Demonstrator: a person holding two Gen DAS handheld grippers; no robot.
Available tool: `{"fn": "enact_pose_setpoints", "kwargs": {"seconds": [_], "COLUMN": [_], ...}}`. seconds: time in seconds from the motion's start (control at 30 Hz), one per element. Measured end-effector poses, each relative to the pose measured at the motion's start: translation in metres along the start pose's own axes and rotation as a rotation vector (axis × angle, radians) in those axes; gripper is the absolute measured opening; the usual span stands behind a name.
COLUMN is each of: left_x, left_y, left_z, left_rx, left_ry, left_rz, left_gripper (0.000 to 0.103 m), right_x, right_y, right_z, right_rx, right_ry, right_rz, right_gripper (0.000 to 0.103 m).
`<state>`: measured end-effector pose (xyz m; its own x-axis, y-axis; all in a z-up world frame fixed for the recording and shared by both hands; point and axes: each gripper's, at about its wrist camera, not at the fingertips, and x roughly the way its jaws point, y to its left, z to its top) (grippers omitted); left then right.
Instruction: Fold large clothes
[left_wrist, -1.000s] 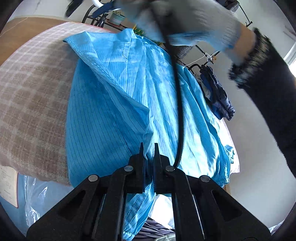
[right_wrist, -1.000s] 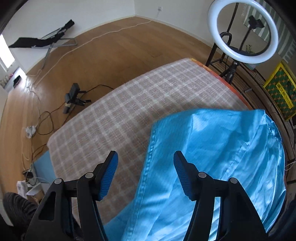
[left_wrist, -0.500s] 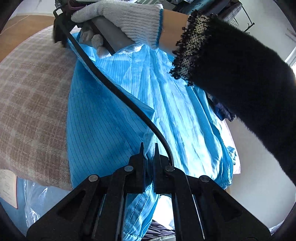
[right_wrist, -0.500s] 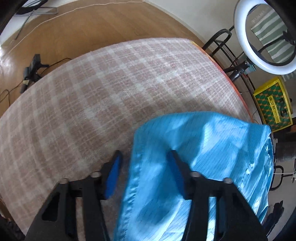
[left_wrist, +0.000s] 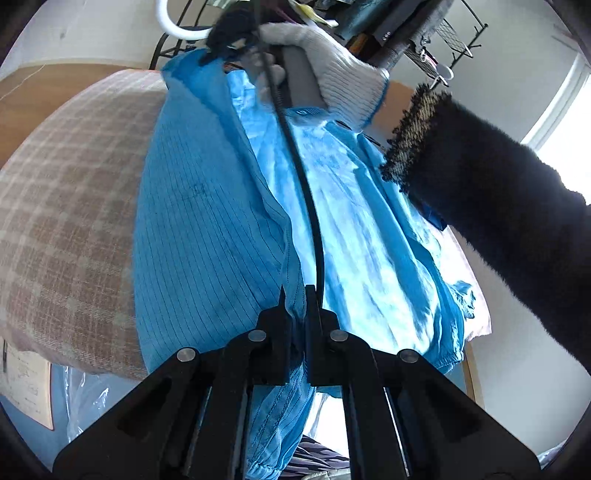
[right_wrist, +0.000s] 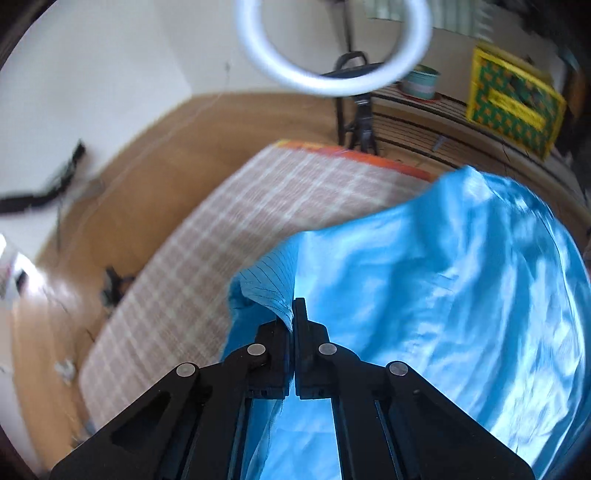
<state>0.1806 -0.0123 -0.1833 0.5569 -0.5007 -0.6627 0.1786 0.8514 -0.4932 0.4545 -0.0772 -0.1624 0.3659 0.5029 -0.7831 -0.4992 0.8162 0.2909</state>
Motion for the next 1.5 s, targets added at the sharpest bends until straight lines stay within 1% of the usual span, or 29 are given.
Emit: {"fn": "enact_pose_setpoints", "kwargs": {"seconds": [0.1,0.13,0.2,0.27,0.37,0.43,0.57,0.67,0.7,0.73,0.77,0.8,0.83,0.9,1.0,1.07,1.13,1.2,1.3,1.33,1.37,1.4,1.43,1.5], "left_x": [0.003,0.005,0.015,0.023,0.037,0.044,0.051,0.052,0.052,0.049,0.043,0.039,0.031,0.014,-0.011,-0.031,-0.05,-0.06,-0.064,-0.061,-0.058,-0.054,-0.048,-0.037], "left_y": [-0.016,-0.023,-0.037,-0.046,-0.054,-0.058,-0.057,-0.058,-0.059,-0.059,-0.058,-0.058,-0.056,-0.054,-0.046,-0.036,-0.015,0.006,0.038,0.048,0.058,0.065,0.071,0.078], "left_z": [0.001,0.001,-0.001,-0.003,-0.007,-0.011,-0.023,-0.029,-0.032,-0.034,-0.037,-0.038,-0.041,-0.046,-0.052,-0.056,-0.057,-0.056,-0.051,-0.049,-0.049,-0.048,-0.047,-0.049], "left_rx": [0.039,0.055,0.087,0.113,0.124,0.143,0.163,0.169,0.176,0.183,0.188,0.186,0.177,0.171,0.17,0.153,0.092,0.039,-0.035,-0.058,-0.084,-0.103,-0.117,-0.14], "left_ry": [0.011,0.02,0.04,0.055,0.09,0.11,0.15,0.19,0.195,0.2,0.205,0.207,0.209,0.193,0.183,0.156,0.129,0.116,0.104,0.116,0.126,0.133,0.144,0.16], "left_rz": [-0.007,-0.009,-0.009,0.001,0.002,0.018,0.039,0.039,0.042,0.049,0.039,0.032,0.018,-0.003,-0.005,0.017,0.024,0.057,0.107,0.11,0.103,0.098,0.097,0.096], "left_gripper": [0.002,0.002,0.002,0.002,0.002,0.002,0.002,0.002,0.004,0.007,0.013,0.02,0.024,0.039,0.04,0.04,0.04,0.04,0.04,0.04,0.041,0.046,0.049,0.05], "right_x": [-0.03,-0.033,-0.042,-0.044,-0.04,-0.036,-0.029,-0.024,-0.026,-0.03,-0.035,-0.041,-0.05,-0.068,-0.096,-0.123,-0.148,-0.167,-0.186,-0.188,-0.189,-0.189,-0.188,-0.183], "right_y": [-0.053,-0.063,-0.087,-0.112,-0.14,-0.151,-0.166,-0.171,-0.174,-0.175,-0.174,-0.175,-0.174,-0.172,-0.175,-0.175,-0.165,-0.149,-0.116,-0.107,-0.099,-0.09,-0.083,-0.069], "right_z": [-0.012,-0.012,-0.022,-0.032,-0.047,-0.055,-0.068,-0.074,-0.075,-0.075,-0.076,-0.079,-0.082,-0.088,-0.092,-0.101,-0.114,-0.135,-0.18,-0.197,-0.215,-0.233,-0.249,-0.279], "right_rx": [0.133,0.157,0.207,0.267,0.351,0.385,0.4,0.388,0.387,0.381,0.372,0.361,0.342,0.311,0.29,0.299,0.275,0.218,0.151,0.15,0.158,0.172,0.184,0.211], "right_ry": [-0.061,-0.077,-0.095,-0.092,-0.079,-0.066,-0.023,0.016,0.022,0.025,0.027,0.018,0.005,-0.011,-0.038,-0.062,-0.079,-0.072,-0.037,-0.022,-0.001,0.026,0.049,0.091], "right_rz": [0.052,0.063,0.071,0.065,0.047,0.035,-0.016,-0.01,-0.01,-0.009,-0.01,-0.018,-0.03,-0.046,-0.071,-0.037,-0.008,-0.003,0.012,0.023,0.038,0.06,0.077,0.104], "right_gripper": [0.0,0.0,0.0,0.0,0.0,0.0,0.0,0.004,0.004,0.012,0.023,0.028,0.033,0.035,0.036,0.036,0.036,0.036,0.036,0.037,0.04,0.042,0.045,0.045]}}
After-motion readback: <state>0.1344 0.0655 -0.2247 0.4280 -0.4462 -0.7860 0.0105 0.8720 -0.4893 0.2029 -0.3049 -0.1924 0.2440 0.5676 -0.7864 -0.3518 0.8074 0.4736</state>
